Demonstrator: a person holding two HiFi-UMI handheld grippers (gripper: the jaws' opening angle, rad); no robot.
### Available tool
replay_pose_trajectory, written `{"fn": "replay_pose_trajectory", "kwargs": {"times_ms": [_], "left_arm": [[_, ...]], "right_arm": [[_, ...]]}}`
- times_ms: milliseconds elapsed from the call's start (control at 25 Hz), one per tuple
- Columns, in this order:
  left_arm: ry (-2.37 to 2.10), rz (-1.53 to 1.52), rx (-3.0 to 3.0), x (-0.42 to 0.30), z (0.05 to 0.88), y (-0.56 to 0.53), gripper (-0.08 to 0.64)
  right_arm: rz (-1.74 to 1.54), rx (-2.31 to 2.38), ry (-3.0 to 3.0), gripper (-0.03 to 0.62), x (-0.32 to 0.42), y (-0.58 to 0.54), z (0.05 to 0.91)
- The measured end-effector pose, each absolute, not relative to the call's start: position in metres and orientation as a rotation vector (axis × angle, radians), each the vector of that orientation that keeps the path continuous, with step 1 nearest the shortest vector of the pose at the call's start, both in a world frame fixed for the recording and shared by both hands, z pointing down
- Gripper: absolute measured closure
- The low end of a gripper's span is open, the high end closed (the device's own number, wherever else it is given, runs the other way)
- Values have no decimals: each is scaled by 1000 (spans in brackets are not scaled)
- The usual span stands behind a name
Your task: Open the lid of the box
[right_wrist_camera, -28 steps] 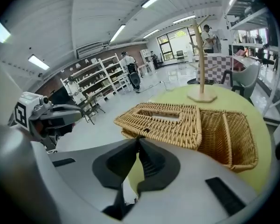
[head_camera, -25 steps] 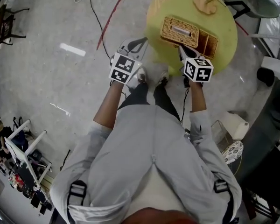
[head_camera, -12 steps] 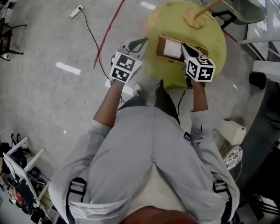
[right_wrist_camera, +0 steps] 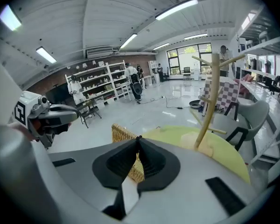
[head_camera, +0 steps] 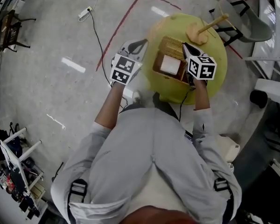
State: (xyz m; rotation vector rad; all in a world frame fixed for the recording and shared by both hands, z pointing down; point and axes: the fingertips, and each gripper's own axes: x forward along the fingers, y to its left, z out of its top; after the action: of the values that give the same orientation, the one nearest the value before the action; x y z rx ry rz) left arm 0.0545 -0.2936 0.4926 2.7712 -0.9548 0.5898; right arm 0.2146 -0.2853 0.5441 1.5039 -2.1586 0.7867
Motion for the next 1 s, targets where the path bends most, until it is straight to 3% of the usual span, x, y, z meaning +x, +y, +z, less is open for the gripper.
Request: {"fn": "replay_pose_trajectory", "kwargs": {"times_ms": [1000], "left_arm": [[-1054, 786, 2523, 80, 577, -339, 531]], "right_arm": [[833, 1070, -2052, 554, 231, -363, 676]]}}
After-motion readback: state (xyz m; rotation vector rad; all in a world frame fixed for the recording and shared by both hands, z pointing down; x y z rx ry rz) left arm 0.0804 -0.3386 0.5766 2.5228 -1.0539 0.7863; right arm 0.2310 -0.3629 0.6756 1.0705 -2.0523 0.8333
